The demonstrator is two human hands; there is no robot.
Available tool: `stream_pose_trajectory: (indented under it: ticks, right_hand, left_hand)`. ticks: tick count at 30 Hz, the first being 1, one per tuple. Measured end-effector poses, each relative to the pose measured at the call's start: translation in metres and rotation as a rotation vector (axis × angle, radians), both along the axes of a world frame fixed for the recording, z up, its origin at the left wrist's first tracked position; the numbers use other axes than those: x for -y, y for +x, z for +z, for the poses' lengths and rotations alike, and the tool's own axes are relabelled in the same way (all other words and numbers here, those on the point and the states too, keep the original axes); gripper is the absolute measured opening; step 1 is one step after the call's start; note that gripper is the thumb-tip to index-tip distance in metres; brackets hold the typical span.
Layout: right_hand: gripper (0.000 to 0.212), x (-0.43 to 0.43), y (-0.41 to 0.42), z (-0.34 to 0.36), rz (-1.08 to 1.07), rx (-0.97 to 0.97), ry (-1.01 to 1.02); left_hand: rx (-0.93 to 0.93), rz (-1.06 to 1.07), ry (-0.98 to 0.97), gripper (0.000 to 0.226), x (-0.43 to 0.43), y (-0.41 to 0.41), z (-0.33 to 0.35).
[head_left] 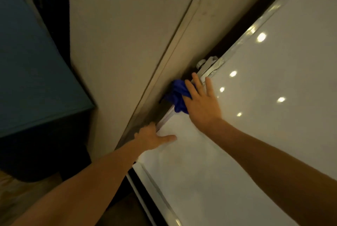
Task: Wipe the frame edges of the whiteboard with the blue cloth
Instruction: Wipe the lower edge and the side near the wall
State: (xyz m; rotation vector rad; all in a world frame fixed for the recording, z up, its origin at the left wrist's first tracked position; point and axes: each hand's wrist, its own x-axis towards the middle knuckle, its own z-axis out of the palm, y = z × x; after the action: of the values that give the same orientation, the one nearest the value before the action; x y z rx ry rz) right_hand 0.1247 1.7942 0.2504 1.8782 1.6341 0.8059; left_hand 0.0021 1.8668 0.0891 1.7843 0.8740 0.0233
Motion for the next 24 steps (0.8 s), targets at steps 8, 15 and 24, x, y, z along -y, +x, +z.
stream_pose_trajectory:
  ticks: [8,15,24]
  right_hand:
    - [0.049,0.040,-0.001,-0.015,0.074,-0.055,-0.059]
    - [0.052,0.060,0.071,0.135,-0.010,-0.123,0.449]
    - [0.057,-0.001,0.062,0.156,-0.015,-0.216,0.228]
  left_hand:
    - [0.384,0.002,0.145,0.099,0.011,0.032,0.048]
    - [0.602,0.245,0.296,0.043,-0.003,0.057,0.121]
    - [0.905,0.294,0.268,0.059,0.016,0.094,0.170]
